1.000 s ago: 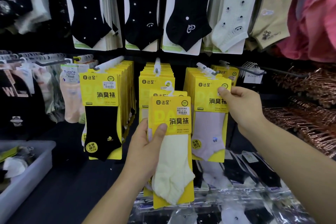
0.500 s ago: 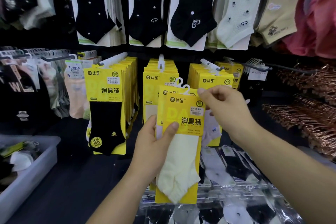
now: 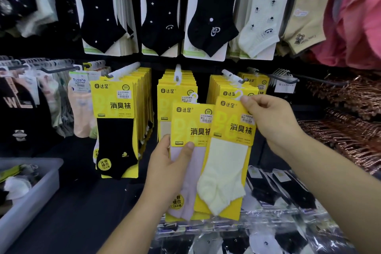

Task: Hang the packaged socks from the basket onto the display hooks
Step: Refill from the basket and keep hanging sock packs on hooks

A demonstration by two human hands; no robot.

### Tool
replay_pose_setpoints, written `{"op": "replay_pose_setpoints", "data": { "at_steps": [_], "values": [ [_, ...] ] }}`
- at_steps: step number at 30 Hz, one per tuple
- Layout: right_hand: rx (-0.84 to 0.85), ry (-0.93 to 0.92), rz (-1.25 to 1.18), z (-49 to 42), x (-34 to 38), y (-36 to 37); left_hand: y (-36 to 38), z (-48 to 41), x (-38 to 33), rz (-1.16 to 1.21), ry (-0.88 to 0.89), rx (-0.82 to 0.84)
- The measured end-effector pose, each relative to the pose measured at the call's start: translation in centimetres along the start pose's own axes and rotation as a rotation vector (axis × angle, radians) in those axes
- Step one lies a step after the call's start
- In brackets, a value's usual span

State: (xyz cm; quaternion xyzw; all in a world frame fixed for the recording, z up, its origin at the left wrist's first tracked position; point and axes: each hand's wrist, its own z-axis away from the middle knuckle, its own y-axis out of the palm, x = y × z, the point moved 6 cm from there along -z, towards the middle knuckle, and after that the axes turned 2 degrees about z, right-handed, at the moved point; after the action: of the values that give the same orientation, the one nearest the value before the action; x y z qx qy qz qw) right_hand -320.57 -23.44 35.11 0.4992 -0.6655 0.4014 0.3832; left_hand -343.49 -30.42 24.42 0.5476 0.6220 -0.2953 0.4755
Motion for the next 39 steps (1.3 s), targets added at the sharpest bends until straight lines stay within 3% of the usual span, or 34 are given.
{"op": "replay_pose_setpoints", "data": {
  "at_steps": [12,25,34,36,39],
  "values": [
    [-0.067,-0.052,0.019,-4.0,0.9,-1.6,0.3,-0.1,-0.2,0.018,-0.003,0.023],
    [-0.041,-0.311,0.523,-3.3,1.0,0.0,-0.5,-0.1,0.1,0.079,-0.042,0.024],
    [-0.212,-0.299,0.434,-1.6,0.6,-1.8,1.6,0.7,-0.2,0.018,-0.066,0.085],
    [-0.14,-0.244,0.351,-0.7,0.0,-1.9,2.6,0.8,-0.3,0.006,-0.059,0.097],
    [0.166,-0.084,0.134,1.2,-1.5,-0.2,4.7,0.4,-0.6,-0.04,-0.054,0.114]
  ]
}}
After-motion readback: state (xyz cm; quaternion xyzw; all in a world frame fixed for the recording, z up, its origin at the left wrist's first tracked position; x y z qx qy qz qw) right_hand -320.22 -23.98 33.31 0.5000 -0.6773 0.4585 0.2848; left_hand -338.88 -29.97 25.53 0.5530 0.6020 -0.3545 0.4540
